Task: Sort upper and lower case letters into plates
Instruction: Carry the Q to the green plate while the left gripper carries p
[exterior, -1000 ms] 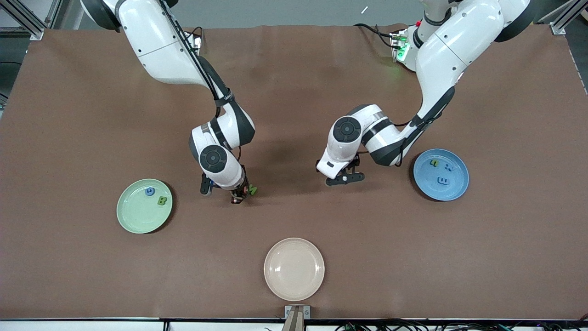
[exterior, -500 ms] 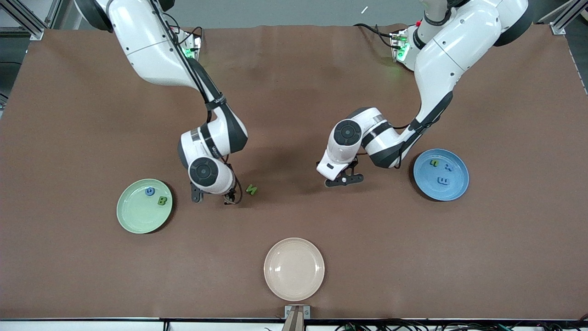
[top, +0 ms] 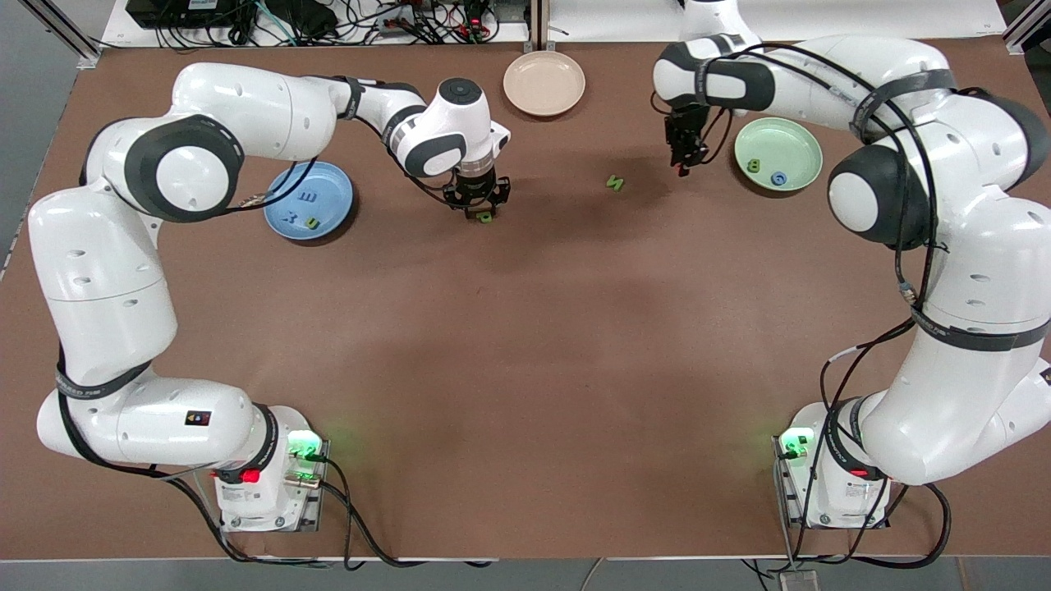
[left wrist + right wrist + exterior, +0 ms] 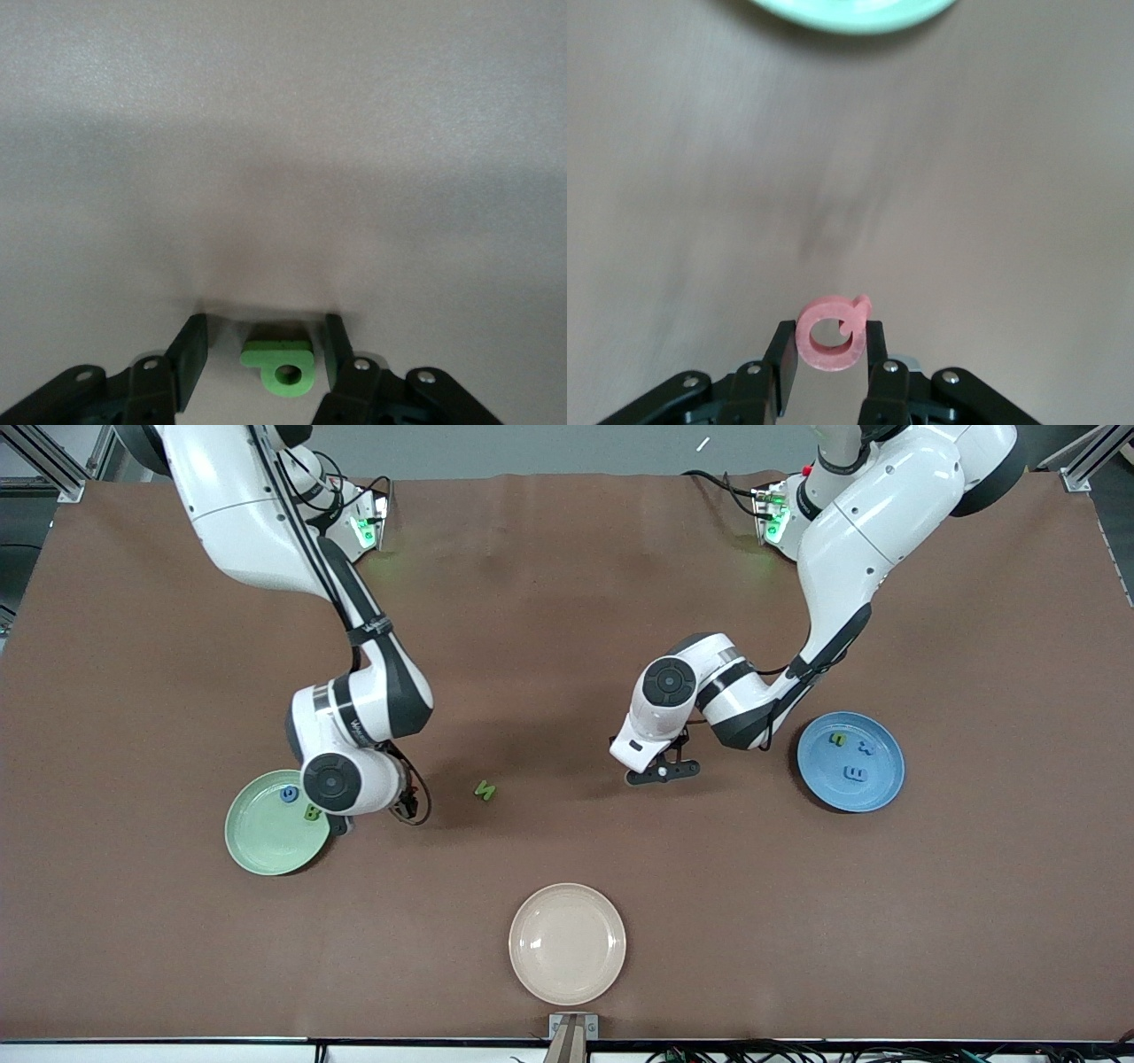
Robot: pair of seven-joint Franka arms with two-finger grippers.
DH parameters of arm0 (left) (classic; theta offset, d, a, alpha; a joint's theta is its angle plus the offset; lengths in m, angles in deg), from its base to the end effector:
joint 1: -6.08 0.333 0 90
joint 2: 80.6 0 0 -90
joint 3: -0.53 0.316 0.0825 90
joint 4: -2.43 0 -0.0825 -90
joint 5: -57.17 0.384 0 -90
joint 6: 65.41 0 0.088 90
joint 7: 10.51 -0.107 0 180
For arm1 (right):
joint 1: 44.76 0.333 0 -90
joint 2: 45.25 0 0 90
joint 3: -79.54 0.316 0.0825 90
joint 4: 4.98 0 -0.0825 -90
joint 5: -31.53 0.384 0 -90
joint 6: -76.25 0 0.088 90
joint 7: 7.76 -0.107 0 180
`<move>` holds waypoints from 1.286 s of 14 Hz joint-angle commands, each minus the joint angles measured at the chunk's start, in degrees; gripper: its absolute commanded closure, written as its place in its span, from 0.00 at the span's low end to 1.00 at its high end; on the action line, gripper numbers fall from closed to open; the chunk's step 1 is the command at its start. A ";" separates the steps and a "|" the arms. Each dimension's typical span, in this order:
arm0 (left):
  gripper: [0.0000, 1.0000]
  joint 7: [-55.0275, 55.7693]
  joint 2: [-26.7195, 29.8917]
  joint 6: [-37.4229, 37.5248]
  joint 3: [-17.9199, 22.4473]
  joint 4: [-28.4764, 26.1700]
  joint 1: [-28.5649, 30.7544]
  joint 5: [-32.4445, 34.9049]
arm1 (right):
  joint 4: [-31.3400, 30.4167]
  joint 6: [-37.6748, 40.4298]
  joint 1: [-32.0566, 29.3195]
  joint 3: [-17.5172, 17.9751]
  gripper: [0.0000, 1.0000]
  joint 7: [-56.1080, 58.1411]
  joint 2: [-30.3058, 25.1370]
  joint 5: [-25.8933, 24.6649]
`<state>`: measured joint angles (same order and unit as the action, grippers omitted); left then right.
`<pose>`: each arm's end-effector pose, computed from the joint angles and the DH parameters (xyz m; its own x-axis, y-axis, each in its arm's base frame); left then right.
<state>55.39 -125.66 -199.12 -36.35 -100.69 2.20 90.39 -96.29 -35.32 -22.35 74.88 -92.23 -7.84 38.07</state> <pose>0.5081 -0.3917 0.1728 0.9874 0.1479 -0.0570 0.1477 -0.9890 -0.0077 0.6259 0.2147 0.2310 0.3400 -0.9380 -0.0679 -0.8936 -0.3447 0.2876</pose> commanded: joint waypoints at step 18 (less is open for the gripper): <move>0.71 0.02 -0.12 0.29 0.24 -0.41 -1.12 -0.97 | -9.06 -12.53 -21.80 0.79 0.99 40.16 -2.08 -4.79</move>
<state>55.39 -125.66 -199.16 -36.66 -100.55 1.39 90.38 -104.64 -46.16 -42.41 74.63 -53.90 -10.11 34.44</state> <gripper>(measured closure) 0.608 0.643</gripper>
